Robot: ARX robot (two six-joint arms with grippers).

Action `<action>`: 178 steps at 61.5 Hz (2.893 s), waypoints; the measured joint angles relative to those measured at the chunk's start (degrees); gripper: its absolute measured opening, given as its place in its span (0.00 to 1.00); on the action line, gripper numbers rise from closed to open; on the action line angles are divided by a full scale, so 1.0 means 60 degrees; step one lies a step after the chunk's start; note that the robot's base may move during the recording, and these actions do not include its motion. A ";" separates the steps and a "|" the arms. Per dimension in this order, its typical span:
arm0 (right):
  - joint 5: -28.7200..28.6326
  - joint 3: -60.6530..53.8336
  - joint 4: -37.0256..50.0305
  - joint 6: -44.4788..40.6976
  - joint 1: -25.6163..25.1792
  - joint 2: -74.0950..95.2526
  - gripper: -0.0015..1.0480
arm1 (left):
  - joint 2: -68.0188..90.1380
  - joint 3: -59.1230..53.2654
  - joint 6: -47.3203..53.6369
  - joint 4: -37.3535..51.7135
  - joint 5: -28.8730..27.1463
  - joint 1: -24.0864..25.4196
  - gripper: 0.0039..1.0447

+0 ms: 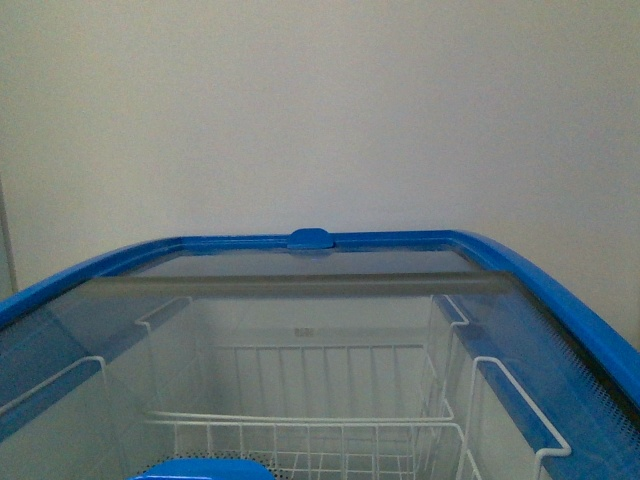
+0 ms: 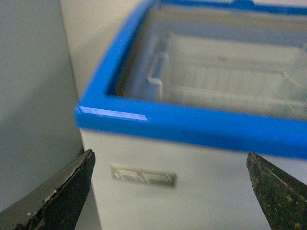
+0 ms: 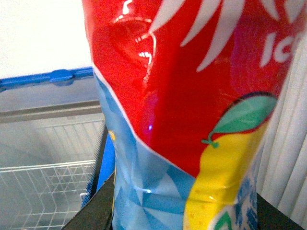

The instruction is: Put drink in fridge

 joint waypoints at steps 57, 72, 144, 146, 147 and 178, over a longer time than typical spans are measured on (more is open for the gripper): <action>0.0000 0.0000 0.0000 0.0000 0.0000 0.0000 0.38 | 1.2907 0.8142 0.9140 0.0142 0.7009 -0.2601 0.92; 0.0000 0.0000 0.0000 0.0000 0.0000 0.0000 0.38 | 1.3690 0.8859 1.1114 -0.0776 0.6903 -0.2357 0.92; 0.0029 0.0000 0.0000 0.0004 -0.0007 0.0000 0.38 | 1.7460 1.1559 1.0510 0.6670 0.1698 -0.1268 0.93; 0.0029 0.0000 0.0000 0.0000 -0.0007 0.0000 0.38 | 1.7460 1.1453 1.0335 0.7016 0.1268 -0.1169 0.93; 0.0025 0.0000 0.0000 0.0000 -0.0007 0.0000 0.38 | 1.7456 1.1333 1.0123 0.7318 0.0820 -0.1100 0.93; -0.3814 0.1982 -0.4379 -0.2178 -0.1348 0.1606 0.38 | 0.6069 0.1326 0.1045 0.5599 -0.0670 -0.0142 0.41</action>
